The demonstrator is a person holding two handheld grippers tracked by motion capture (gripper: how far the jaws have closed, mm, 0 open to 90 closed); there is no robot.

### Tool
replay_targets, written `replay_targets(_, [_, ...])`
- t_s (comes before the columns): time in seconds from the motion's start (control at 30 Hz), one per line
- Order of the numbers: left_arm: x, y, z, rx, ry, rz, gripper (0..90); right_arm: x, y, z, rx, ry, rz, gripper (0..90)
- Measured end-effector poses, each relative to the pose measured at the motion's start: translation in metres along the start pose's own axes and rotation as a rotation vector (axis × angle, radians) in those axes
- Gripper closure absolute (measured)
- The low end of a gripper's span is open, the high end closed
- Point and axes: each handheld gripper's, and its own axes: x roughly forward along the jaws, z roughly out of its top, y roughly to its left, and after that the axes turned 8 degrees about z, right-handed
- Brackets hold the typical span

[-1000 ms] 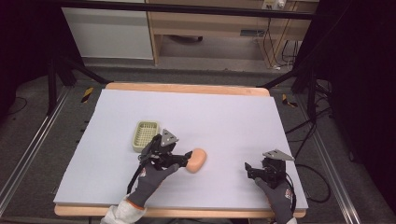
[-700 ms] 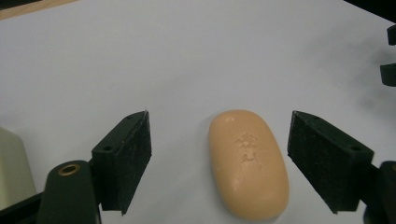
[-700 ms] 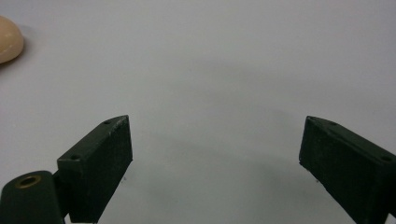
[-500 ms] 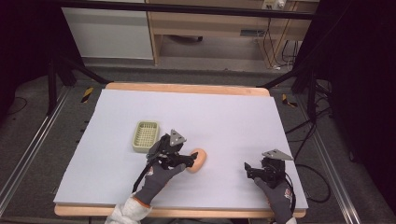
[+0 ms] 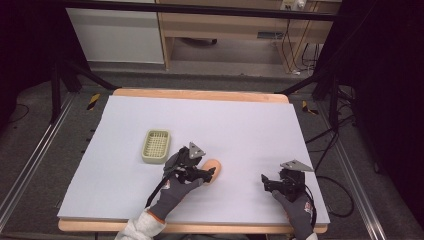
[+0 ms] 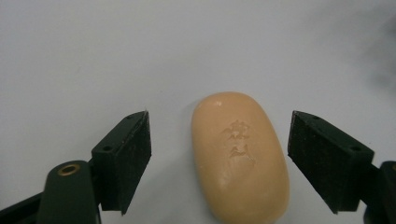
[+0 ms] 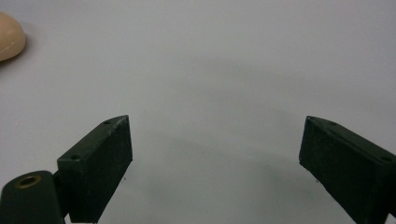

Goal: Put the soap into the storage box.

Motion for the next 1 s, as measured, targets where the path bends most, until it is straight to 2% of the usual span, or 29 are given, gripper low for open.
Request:
replay_targets(0.37, [0.008, -0.005, 0.002, 0.012, 0.019, -0.009, 20.4, 0.002, 0.001, 0.0, 0.01, 0.008, 0.004, 9.9])
replay_targets(0.43, [0.01, -0.007, 0.004, 0.016, 0.028, -0.013, 20.2, 0.003, 0.0, 0.0, -0.001, 0.011, -0.004, 9.9])
replay_targets(0.5, [0.013, -0.008, 0.005, 0.019, 0.03, -0.005, 20.0, 0.003, 0.001, 0.0, 0.004, 0.012, -0.002, 9.9])
replay_targets(0.77, [0.025, -0.013, 0.004, 0.028, 0.071, 0.0, 20.0, 0.003, 0.0, 0.0, -0.003, 0.01, -0.002, 9.9])
replay_targets(1.0, [0.029, -0.014, 0.003, 0.032, 0.098, 0.0, 21.1, 0.003, 0.001, 0.0, 0.006, 0.013, 0.001, 9.9])
